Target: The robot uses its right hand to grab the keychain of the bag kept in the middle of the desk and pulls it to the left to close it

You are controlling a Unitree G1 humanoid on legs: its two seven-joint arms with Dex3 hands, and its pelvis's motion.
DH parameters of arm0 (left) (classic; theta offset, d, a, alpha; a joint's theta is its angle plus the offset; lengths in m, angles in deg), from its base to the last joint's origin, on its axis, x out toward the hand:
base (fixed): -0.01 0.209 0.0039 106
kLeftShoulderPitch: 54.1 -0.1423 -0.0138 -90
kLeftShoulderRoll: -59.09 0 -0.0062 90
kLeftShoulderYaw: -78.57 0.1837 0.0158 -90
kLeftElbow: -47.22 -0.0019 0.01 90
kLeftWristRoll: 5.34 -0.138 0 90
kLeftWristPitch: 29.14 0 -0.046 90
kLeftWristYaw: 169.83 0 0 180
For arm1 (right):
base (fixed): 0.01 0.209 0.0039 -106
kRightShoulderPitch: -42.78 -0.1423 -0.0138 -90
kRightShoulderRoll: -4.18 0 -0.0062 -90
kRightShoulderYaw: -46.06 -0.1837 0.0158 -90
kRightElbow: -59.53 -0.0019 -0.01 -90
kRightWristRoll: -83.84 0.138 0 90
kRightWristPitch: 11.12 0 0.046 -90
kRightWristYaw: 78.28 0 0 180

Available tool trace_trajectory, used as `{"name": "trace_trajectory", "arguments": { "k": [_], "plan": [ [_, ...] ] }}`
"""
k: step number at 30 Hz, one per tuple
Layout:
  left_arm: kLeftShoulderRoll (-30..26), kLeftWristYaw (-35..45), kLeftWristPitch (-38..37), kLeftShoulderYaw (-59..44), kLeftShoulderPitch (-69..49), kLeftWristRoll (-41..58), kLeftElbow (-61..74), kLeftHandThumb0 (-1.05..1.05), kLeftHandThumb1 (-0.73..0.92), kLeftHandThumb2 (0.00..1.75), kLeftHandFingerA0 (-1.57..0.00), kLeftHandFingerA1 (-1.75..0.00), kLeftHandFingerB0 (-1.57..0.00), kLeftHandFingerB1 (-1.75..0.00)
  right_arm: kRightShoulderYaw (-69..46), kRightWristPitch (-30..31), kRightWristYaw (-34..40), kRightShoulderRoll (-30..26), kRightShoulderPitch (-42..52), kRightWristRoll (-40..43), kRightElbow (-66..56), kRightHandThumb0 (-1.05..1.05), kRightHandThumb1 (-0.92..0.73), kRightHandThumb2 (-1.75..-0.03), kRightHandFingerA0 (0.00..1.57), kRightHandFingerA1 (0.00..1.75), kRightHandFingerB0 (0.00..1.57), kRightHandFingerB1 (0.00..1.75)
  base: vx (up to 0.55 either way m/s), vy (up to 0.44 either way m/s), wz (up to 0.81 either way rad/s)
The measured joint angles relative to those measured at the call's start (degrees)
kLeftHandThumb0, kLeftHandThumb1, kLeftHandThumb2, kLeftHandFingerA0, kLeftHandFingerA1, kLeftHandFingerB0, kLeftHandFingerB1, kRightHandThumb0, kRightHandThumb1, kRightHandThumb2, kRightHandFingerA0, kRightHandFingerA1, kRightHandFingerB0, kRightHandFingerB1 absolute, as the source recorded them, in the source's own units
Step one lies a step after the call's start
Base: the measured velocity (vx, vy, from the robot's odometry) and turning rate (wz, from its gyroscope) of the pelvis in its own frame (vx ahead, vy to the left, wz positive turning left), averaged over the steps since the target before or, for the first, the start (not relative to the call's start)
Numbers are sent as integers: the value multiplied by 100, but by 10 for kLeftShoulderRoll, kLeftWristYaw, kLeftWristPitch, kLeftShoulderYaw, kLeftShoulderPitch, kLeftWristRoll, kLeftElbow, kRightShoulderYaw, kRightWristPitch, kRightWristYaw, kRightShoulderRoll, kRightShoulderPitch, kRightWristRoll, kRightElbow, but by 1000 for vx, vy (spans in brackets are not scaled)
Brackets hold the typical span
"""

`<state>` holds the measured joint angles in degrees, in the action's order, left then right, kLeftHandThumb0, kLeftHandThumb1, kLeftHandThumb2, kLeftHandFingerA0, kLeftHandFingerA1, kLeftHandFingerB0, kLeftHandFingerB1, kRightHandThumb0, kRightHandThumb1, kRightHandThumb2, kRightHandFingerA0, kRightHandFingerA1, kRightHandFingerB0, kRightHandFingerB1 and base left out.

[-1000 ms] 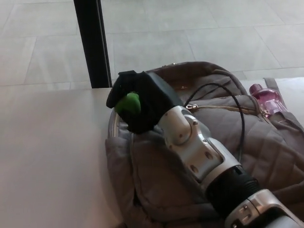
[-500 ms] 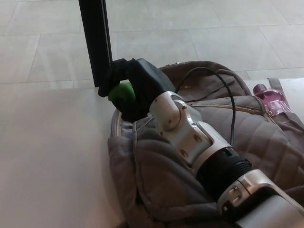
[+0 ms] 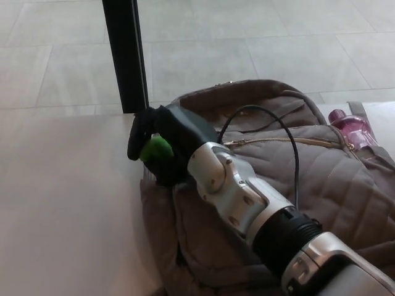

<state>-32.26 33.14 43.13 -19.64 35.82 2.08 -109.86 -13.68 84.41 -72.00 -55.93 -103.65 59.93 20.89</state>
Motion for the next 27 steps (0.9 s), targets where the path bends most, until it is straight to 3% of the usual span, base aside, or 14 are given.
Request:
{"name": "trace_trajectory", "arguments": {
  "k": [1,2,4,5,6,8,9,10,14,15,21,24,25,27],
  "plan": [
    [0,0,0,1,1,0,0,-105,63,89,-70,-129,-66,-118,11,-2,-1,0,3,0,0,-18,-73,-82,71,172,61,156,0,0,0],
    [0,-1,0,2,1,-1,0,-105,63,89,-70,-129,-66,-118,22,-3,-2,-1,6,0,-1,-18,-73,-82,71,172,61,156,0,0,0],
    [1,-1,0,3,2,-1,0,-96,39,126,-86,-124,-73,-118,48,-7,-4,-2,11,0,-7,-9,-67,-88,85,175,62,158,0,0,0],
    [1,-1,0,4,3,-1,0,-92,39,132,-93,-120,-84,-111,57,-8,-5,-2,14,0,-11,-16,-71,-84,74,173,70,149,0,0,0],
    [1,-1,0,5,3,-1,0,-105,42,128,-83,-122,-85,-115,61,-9,-6,-3,15,0,-13,-18,-58,-107,79,173,72,155,0,0,0],
    [2,-1,0,6,4,-2,1,-105,44,133,-87,-123,-92,-121,76,-11,-9,-3,20,4,-25,-20,-50,-123,81,174,73,158,0,0,0],
    [2,-1,0,7,4,-2,1,-105,46,114,-74,-128,-81,-124,81,-11,-11,-4,22,6,-29,-21,-44,-133,84,175,75,159,0,0,0],
    [2,-1,0,7,4,-2,1,-105,41,126,-82,-121,-85,-116,86,-12,-13,-4,24,9,-33,-25,-43,-129,90,175,78,161,0,0,0],
    [2,-1,0,8,5,-2,1,-105,43,128,-83,-122,-82,-113,100,-12,-18,-5,32,18,-49,-28,-41,-126,91,174,83,154,0,0,0],
    [2,-1,0,8,5,-2,1,-88,33,142,-90,-127,-87,-114,103,-13,-20,-6,34,21,-52,-26,-41,-121,93,171,86,147,0,0,0],
    [2,-2,0,9,5,-3,1,-83,37,142,-95,-119,-92,-116,121,-19,-34,-7,45,39,-71,-26,-42,-136,102,168,89,156,0,0,0],
    [2,-2,0,10,5,-3,2,-87,32,146,-89,-125,-85,-118,131,-24,-44,-7,49,50,-80,-25,-44,-127,99,172,85,160,0,0,0],
    [2,-2,0,10,5,-3,2,-103,39,130,-90,-126,-91,-113,134,-26,-47,-8,51,53,-84,-24,-46,-132,99,175,82,160,0,0,0],
    [2,-2,0,10,5,-3,2,-104,42,131,-85,-124,-92,-116,137,-27,-53,-8,53,61,-90,-24,-46,-134,99,174,83,159,0,0,0]
  ]
}}
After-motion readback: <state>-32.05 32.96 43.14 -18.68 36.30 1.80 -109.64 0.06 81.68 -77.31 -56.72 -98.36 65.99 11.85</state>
